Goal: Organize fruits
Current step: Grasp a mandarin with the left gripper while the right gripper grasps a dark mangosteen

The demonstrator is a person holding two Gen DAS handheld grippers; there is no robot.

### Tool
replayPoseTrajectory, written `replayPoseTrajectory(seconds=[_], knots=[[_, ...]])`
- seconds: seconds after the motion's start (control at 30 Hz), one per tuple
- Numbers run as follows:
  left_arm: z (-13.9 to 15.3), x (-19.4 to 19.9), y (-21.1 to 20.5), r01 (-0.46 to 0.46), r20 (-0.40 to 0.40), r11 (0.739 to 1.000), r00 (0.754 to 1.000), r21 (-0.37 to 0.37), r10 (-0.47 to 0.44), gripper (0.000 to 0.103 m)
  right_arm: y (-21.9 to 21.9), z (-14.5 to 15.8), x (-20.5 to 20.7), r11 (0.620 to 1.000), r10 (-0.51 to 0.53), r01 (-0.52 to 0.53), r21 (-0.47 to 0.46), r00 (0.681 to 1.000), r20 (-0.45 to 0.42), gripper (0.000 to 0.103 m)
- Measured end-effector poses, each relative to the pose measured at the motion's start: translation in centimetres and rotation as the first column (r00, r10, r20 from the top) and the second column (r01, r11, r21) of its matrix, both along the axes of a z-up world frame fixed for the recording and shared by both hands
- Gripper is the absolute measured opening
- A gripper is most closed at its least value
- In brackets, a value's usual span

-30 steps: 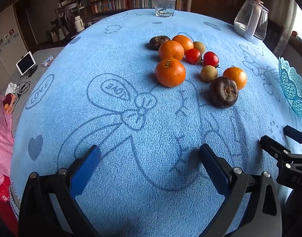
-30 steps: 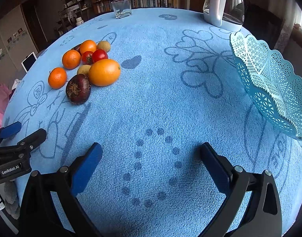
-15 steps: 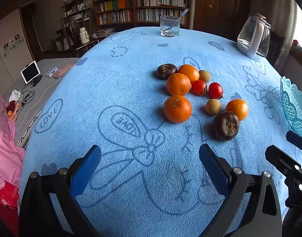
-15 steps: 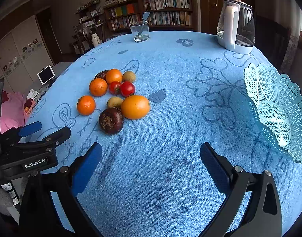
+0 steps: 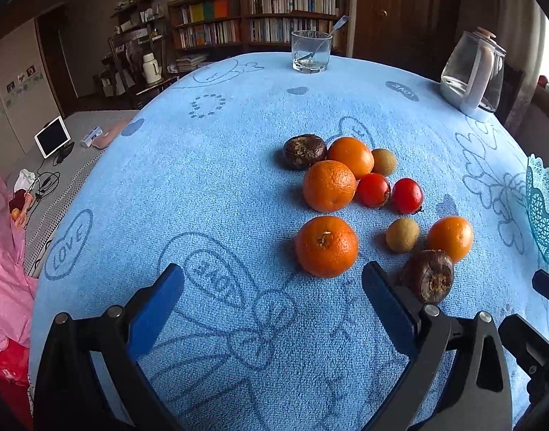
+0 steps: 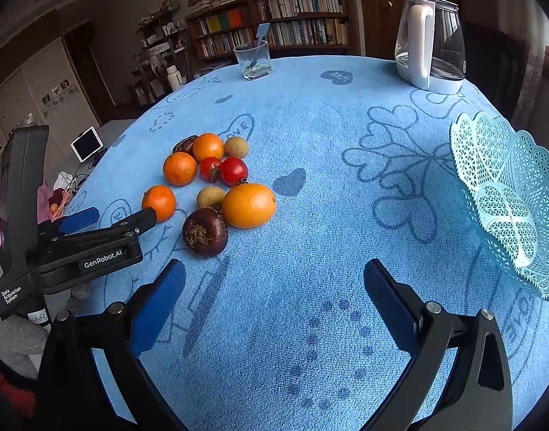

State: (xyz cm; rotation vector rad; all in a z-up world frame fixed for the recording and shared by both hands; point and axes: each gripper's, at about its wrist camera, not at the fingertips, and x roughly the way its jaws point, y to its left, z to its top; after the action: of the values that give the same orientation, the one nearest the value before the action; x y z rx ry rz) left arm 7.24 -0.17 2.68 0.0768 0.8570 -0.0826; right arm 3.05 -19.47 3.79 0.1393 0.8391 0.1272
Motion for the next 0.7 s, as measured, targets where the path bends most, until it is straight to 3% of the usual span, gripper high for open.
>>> replayPoseTrajectory(seconds=[0.37, 0.57, 0.7], knots=[[-0.7, 1.9, -1.3, 0.043, -0.012, 0.999, 0.999, -0.016, -0.043, 0.098, 0.4, -1.0, 0.9, 1.000, 0.003, -0.003, 0.000, 0.999, -0.032, 0.101], [-1.1, 2.5, -1.5, 0.086, -0.033, 0.994, 0.996, -0.059, -0.088, 0.082, 0.6, -1.3, 1.3, 1.000, 0.005, -0.005, 0.000, 0.999, -0.045, 0.101], [-1.4, 2.4, -1.6, 0.120, -0.032, 0.989, 0.992, -0.089, -0.123, 0.063, 0.8, -1.4, 1.5, 1.000, 0.008, -0.009, -0.004, 0.999, -0.049, 0.101]])
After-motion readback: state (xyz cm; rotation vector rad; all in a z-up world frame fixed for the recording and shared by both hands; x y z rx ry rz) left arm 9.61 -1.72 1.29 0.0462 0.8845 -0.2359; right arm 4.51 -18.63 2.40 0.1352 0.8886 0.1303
